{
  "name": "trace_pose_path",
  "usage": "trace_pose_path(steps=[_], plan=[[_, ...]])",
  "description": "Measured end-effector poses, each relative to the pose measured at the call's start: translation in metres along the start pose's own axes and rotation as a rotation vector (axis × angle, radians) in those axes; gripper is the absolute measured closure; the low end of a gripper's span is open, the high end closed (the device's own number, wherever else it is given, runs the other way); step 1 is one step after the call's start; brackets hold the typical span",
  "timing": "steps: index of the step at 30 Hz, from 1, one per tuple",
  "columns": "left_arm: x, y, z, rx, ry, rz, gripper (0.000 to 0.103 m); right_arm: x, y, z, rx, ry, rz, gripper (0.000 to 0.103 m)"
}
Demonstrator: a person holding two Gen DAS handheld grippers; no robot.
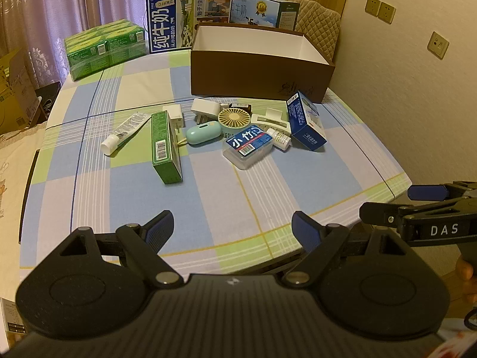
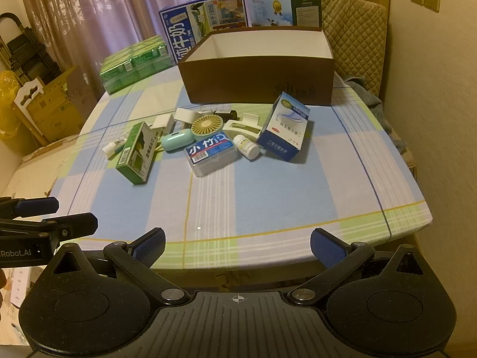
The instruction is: Organize rigid objects
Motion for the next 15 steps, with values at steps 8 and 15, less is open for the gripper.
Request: trace_pose_path(steps=[8, 15], plan=[[0.0001, 0.0001, 0.0001, 0.001, -0.001, 0.001, 0.019, -0.0002, 0.0001, 0.0012, 0.002, -0.002, 0.001, 0.002], [0.0003, -0.0001, 0.0003, 0.001, -0.002, -0.001, 0.019, -0.0002, 0.0003, 0.0017, 0.002, 0.001, 0.002, 0.002]])
Point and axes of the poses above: each gripper's, at about its wrist camera, not at the fingertips, and x roughly against the way its jaws point, z to its left, y to its top, the point moved 7 cm from there along -x, roughly the way its jaws point, and after that the axes turned 13 degrees about -x, right-handed, at the moved point
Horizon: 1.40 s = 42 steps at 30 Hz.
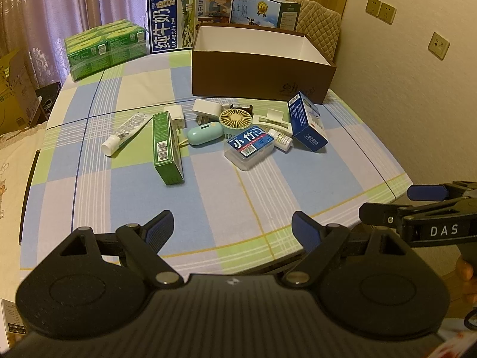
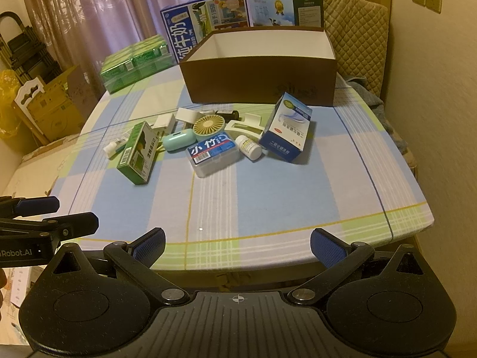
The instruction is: Organize rigid objects
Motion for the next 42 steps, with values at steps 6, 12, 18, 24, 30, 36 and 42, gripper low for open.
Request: trace_pose_path(steps=[6, 12, 18, 24, 30, 36, 42], plan=[[0.0001, -0.0001, 0.0001, 0.001, 0.0, 0.0, 0.019, 0.0001, 0.0002, 0.0, 0.0, 0.0, 0.001, 0.002], [0.0, -0.0001, 0.0002, 0.002, 0.0, 0.0, 0.019, -0.0006, 0.0004, 0.0018, 0.003, 0.0, 0.001, 0.002], [0.0, -0.0002, 0.0004, 0.002, 0.001, 0.0, 0.019, -0.0005, 0.0008, 0.0031, 0.004, -0.001, 0.001, 0.002], [0.0001, -0.0003, 0.0005, 0.002, 0.0, 0.0, 0.019, -0.0006, 0.001, 0.0034, 0.004, -0.002, 0.0, 0.002], [0.0002, -0.0003, 0.0005, 0.003, 0.0, -0.001, 0.019, -0.0009, 0.0014, 0.0029, 0.005, -0.002, 0.0, 0.002], [0.0, -0.0003, 0.0008, 0.003, -0.001, 0.0, 0.019, -0.0012, 0.0015, 0.0023, 0.006, -0.002, 0.001, 0.002], [-0.0003, -0.0004, 0.0012, 0.003, -0.001, 0.0, 0.019, -0.0023, 0.0018, 0.003, 0.006, -0.002, 0.002, 0.002]])
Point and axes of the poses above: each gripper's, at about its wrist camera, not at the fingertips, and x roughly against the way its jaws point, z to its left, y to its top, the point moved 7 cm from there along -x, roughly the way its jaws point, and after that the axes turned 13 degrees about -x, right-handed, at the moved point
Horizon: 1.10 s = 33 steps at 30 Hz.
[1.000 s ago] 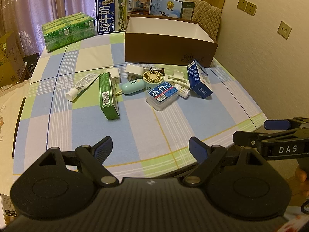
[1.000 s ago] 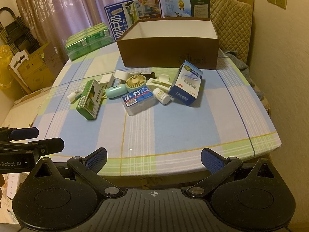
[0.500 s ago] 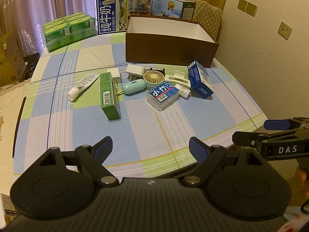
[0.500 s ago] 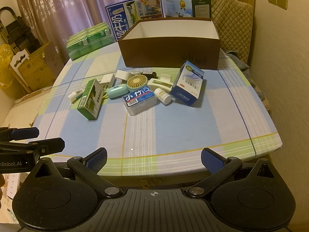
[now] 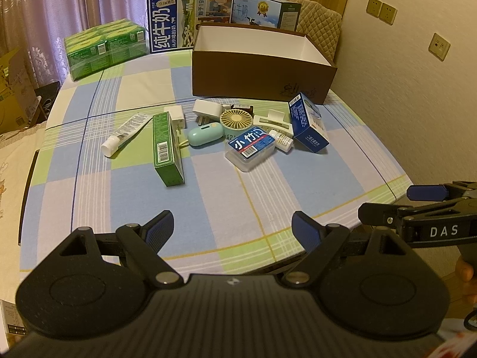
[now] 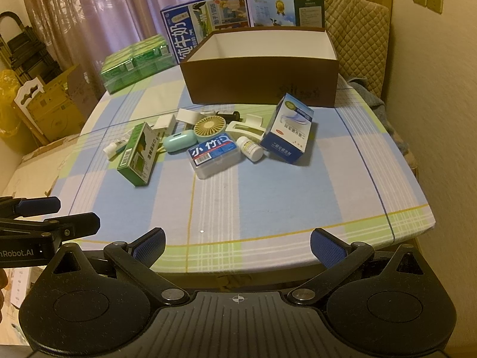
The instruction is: Organize rigid objects
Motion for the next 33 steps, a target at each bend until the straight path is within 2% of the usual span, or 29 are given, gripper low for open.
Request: trace_pose_path(steps=[12, 19, 33], plan=[[-0.001, 0.001, 0.003, 0.006, 0.007, -0.001, 0.019, -0.007, 0.006, 0.006, 0.001, 0.005, 0.008, 0.002], [-0.009, 0.008, 0.017, 0.018, 0.021, -0.001, 0.019, -0.014, 0.012, 0.008, -0.011, 0.013, 0.014, 0.002], [-0.033, 0.012, 0.047, 0.075, 0.07, 0.03, 0.019, -0.04, 0.048, -0.012, -0.06, 0.017, 0.003, 0.002]])
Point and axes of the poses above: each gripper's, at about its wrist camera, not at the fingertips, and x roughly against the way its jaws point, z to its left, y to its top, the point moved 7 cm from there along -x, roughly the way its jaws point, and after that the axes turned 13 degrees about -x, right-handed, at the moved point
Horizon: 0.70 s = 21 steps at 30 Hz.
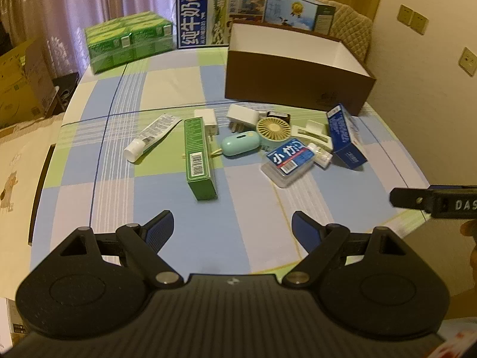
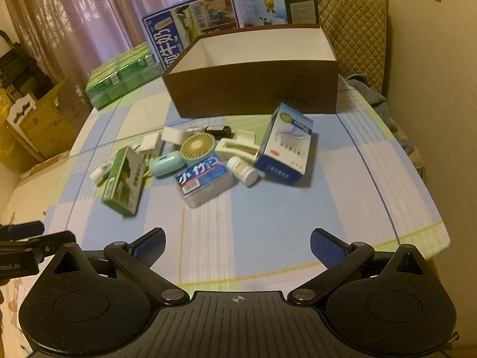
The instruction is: Organize rigid objects
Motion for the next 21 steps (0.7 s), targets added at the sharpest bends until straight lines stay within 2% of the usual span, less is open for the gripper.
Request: trace_pose_path(steps=[7, 10, 17, 21], plan=[[-0.024, 0.01, 0.011, 0.028, 0.017, 0.027, 0.019, -0.02, 0.029, -0.017, -0.009, 0.001, -0.007, 0.002], [-0.036, 0.017, 0.014, 0.043, 0.021, 0.037, 0.023, -0.03, 0.041, -0.025, -0.011, 0.007, -0.003, 0.002], [-0.067, 0.036, 0.026, 0.065, 0.057, 0.063, 0.025, -0.051, 0.065, -0.035, -0.004, 0.03, 0.019, 0.002], [-0.089, 0.044, 0.033, 0.072, 0.079, 0.089, 0.031, -0.063, 0.076, -0.042, 0.006, 0.036, 0.041, 0.002]])
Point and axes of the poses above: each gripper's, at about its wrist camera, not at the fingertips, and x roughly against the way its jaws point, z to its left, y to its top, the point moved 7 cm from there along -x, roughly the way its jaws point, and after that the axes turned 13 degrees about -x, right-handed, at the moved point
